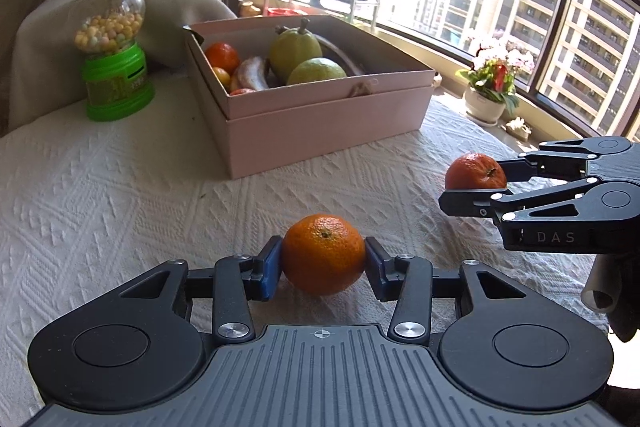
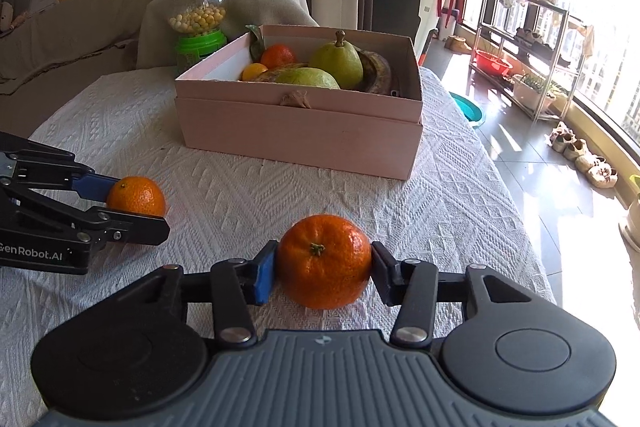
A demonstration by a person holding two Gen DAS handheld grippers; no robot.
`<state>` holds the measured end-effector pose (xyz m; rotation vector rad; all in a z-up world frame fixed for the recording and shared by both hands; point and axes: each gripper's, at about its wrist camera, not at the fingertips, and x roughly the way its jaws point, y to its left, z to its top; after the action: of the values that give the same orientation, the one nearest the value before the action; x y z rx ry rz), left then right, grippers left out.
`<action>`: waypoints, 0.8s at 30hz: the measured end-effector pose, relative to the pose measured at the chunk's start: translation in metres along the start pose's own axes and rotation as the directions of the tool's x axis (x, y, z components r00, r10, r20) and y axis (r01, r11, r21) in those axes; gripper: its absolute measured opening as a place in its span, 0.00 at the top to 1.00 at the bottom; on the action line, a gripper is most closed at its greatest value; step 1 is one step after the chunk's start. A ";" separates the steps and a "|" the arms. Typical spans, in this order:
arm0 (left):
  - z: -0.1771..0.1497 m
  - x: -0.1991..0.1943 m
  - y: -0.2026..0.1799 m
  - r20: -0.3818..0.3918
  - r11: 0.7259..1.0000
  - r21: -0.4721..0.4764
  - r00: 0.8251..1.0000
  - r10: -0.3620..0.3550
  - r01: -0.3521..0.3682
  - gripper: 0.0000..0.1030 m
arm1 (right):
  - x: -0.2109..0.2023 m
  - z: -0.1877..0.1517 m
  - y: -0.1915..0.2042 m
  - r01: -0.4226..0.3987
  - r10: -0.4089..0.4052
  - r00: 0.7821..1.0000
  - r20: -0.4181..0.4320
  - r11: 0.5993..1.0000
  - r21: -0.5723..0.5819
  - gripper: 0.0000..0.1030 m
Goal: Organize fruits
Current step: 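Lower both tangerines into the pink box and open both grippers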
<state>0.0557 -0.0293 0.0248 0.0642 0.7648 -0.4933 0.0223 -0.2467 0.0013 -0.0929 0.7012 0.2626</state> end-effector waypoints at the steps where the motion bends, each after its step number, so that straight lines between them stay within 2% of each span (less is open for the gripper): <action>1: 0.003 -0.003 0.001 0.013 1.000 -0.008 1.000 -0.005 0.005 0.53 | -0.007 0.004 -0.002 -0.021 0.020 1.000 0.016 1.000 0.011 0.54; 5: 0.033 -0.021 0.007 0.110 0.999 -0.033 0.993 -0.035 0.039 0.53 | -0.041 0.039 -0.009 -0.062 0.061 0.988 0.145 0.998 0.001 0.54; 9: 0.082 -0.024 0.012 0.198 1.000 -0.005 0.980 0.010 -0.010 0.53 | -0.063 0.094 -0.018 -0.085 0.088 0.962 0.258 0.996 -0.022 0.54; 12: 0.116 -0.005 0.025 0.207 0.999 -0.029 0.978 0.023 -0.017 0.53 | -0.060 0.126 -0.020 -0.056 0.065 0.952 0.300 0.998 -0.039 0.54; 14: 0.132 0.017 0.040 0.157 0.996 -0.079 0.987 -0.021 0.033 0.53 | -0.050 0.148 -0.020 -0.046 0.057 0.953 0.298 0.998 -0.042 0.54; 15: 0.138 0.034 0.050 0.109 0.991 -0.120 0.993 -0.041 0.054 0.53 | -0.043 0.156 -0.021 -0.054 0.064 0.955 0.288 0.998 -0.041 0.54; 17: 0.137 0.052 0.059 0.081 0.987 -0.153 0.996 -0.028 0.040 0.54 | -0.026 0.169 -0.021 -0.074 0.078 0.964 0.254 0.997 -0.028 0.54; 19: 0.131 0.054 0.065 0.111 0.987 -0.159 0.994 -0.012 0.030 0.54 | -0.007 0.179 -0.021 -0.092 0.092 0.973 0.212 0.996 -0.009 0.54; 22: 0.117 0.038 0.077 0.189 0.979 -0.192 0.982 -0.027 0.064 0.54 | 0.025 0.186 -0.018 -0.125 0.119 0.982 0.145 0.992 0.029 0.54; 24: 0.103 0.021 0.081 0.233 0.979 -0.198 0.972 0.010 0.037 0.54 | 0.051 0.191 -0.012 -0.150 0.143 0.984 0.101 0.987 0.058 0.54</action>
<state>0.1716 0.0103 0.0758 -0.1853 0.5811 -0.4256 0.1822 -0.2154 0.1137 0.0343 0.6202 0.3825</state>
